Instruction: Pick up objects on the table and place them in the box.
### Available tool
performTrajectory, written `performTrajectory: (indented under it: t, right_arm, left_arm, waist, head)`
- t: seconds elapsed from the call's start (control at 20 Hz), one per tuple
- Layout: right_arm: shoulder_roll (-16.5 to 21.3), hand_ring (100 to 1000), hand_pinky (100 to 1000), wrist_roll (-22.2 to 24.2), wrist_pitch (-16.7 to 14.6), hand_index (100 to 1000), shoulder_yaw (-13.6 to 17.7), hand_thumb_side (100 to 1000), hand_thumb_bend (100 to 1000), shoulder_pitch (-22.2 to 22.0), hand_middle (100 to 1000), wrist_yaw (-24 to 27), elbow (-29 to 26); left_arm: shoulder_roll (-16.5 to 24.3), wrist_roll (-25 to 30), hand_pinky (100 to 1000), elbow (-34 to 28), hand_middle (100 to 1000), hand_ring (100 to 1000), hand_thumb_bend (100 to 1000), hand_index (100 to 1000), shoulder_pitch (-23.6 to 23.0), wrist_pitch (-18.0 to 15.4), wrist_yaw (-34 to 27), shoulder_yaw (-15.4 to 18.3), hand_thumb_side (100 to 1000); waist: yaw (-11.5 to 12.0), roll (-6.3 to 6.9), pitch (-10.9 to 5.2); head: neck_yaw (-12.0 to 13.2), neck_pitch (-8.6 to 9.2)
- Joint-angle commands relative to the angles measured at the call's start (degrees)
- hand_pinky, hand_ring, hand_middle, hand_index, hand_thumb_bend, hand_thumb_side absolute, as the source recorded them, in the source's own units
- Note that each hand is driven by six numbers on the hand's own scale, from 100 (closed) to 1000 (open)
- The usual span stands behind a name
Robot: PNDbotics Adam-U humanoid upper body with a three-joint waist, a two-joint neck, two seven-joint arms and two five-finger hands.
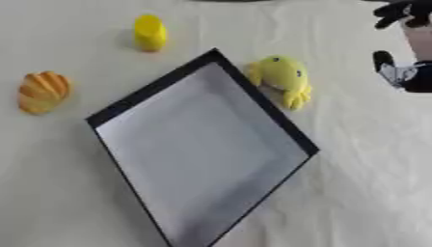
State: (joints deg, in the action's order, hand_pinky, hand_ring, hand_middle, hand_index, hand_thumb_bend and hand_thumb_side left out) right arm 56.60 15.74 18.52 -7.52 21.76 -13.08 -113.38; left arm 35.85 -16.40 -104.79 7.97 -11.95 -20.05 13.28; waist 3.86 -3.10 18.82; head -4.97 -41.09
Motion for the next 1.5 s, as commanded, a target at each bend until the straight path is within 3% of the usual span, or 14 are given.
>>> performTrajectory:
  t: [0.05,0.5,0.85,0.95,1.1,1.2,1.5]
  right_arm:
    - [-0.1,1000,937,0.4,0.7,939,-0.2,298,100,1.7,797,0.2,0.7]
    - [-3.6,1000,950,4.4,2.2,947,-4.2,429,100,6.3,805,-2.2,5.0]
    - [-6.3,1000,972,4.7,3.4,968,-6.1,499,100,9.5,811,-3.7,8.6]
    - [-7.0,1000,974,4.7,3.7,969,-6.5,478,100,10.1,809,-3.5,9.3]
    - [-7.4,1000,980,4.4,4.1,970,-7.0,320,100,10.7,809,-3.4,10.4]
    - [-7.7,1000,982,4.4,4.3,971,-7.1,304,100,11.0,809,-3.5,11.4]
    - [-8.6,1000,996,5.1,4.4,970,-7.8,464,100,11.9,805,-3.5,14.1]
  left_arm:
    - [2.2,0.2,775,-0.7,762,739,100,817,0.2,0.0,0.4,0.6,762]
    - [3.9,0.0,777,-1.6,762,740,100,816,-0.1,-1.2,0.4,0.8,749]
    - [4.8,0.1,779,-2.7,763,741,100,817,-0.5,-2.1,0.1,0.9,741]
    - [4.9,0.1,779,-3.1,763,741,100,817,-0.5,-2.2,-0.1,0.9,741]
    - [4.9,0.2,779,-3.3,763,741,100,817,-0.3,-2.1,-0.2,0.7,742]
    - [4.8,0.3,780,-3.3,763,741,100,817,-0.2,-2.0,-0.4,0.7,742]
    - [4.9,0.3,780,-3.4,763,741,100,817,-0.1,-2.0,-0.6,0.8,742]
  waist:
    - [0.2,-0.29,-1.76]
    - [1.7,-0.26,-1.75]
    - [3.2,-0.20,-1.73]
    - [3.6,-0.28,-1.71]
    - [4.1,-0.43,-1.64]
    - [4.4,-0.54,-1.57]
    - [5.3,-0.81,-1.35]
  head:
    - [-0.6,0.47]
    - [-2.1,0.10]
    - [-3.6,-0.08]
    - [-4.0,-0.20]
    - [-4.6,-0.23]
    - [-5.0,-0.18]
    - [-6.0,-0.12]
